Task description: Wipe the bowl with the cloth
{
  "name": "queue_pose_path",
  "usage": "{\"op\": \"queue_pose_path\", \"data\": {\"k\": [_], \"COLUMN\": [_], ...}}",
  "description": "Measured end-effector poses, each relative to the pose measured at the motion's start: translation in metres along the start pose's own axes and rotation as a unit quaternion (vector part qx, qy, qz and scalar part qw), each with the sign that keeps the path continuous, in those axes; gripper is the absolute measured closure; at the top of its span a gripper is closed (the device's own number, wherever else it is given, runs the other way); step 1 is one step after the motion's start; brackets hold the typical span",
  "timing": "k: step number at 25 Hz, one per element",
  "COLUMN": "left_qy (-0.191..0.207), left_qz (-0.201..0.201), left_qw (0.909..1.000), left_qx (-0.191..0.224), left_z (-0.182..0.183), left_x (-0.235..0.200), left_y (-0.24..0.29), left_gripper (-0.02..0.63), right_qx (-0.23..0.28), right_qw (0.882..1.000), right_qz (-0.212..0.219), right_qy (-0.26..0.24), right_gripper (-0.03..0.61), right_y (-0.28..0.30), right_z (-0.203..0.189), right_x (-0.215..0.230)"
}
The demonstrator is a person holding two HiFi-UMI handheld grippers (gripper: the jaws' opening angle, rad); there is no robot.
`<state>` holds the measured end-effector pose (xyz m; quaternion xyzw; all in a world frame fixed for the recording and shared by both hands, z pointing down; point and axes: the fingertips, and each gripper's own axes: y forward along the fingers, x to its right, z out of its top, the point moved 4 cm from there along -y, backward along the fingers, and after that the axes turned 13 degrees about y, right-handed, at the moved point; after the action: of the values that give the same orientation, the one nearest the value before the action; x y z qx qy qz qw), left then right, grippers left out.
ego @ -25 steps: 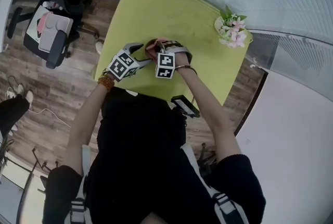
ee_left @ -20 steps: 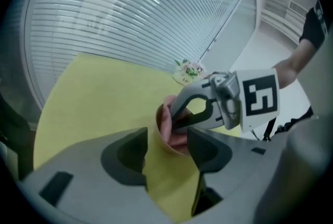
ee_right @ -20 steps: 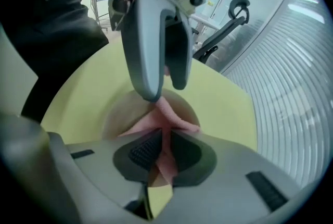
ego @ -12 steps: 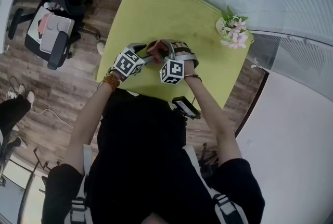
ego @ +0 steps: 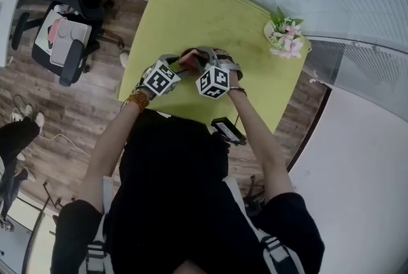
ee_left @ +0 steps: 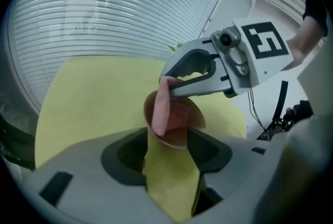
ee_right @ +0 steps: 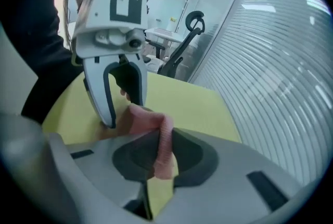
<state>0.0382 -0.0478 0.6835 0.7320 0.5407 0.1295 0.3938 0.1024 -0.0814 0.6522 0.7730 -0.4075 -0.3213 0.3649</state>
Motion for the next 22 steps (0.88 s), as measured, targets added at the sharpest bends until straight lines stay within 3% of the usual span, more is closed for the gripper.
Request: {"op": "queue_pose_path", "data": {"k": [3, 6, 9, 12, 16, 18, 22], "left_qy": [-0.007, -0.001, 0.006, 0.012, 0.003, 0.001, -0.005], "left_qz": [-0.005, -0.005, -0.001, 0.004, 0.011, 0.013, 0.001], "left_qw": [1.0000, 0.9999, 0.9998, 0.9997, 0.9997, 0.9997, 0.9997], "left_qx": [-0.003, -0.010, -0.017, -0.020, -0.022, -0.023, -0.026], "left_z": [-0.001, 0.000, 0.003, 0.003, 0.004, 0.003, 0.004], "left_x": [-0.001, -0.002, -0.002, -0.003, -0.010, -0.012, -0.011], "left_y": [0.001, 0.003, 0.003, 0.002, -0.004, -0.003, 0.000], "left_gripper": [0.370, 0.370, 0.370, 0.371, 0.379, 0.385, 0.397], "right_qx": [0.018, 0.015, -0.015, -0.008, 0.042, 0.030, 0.001], "right_qw": [0.996, 0.988, 0.984, 0.989, 0.995, 0.998, 0.997], "right_qz": [0.027, 0.024, 0.044, 0.037, 0.007, 0.027, 0.039], "right_qy": [0.086, 0.155, 0.172, 0.146, 0.095, 0.048, -0.060], "right_gripper": [0.517, 0.514, 0.430, 0.402, 0.427, 0.458, 0.398], "right_y": [-0.007, -0.004, 0.004, -0.006, -0.032, -0.030, -0.004], "right_z": [0.005, 0.001, -0.007, -0.002, 0.019, 0.017, 0.003], "right_x": [0.008, 0.029, 0.037, 0.042, 0.038, 0.016, -0.014]}}
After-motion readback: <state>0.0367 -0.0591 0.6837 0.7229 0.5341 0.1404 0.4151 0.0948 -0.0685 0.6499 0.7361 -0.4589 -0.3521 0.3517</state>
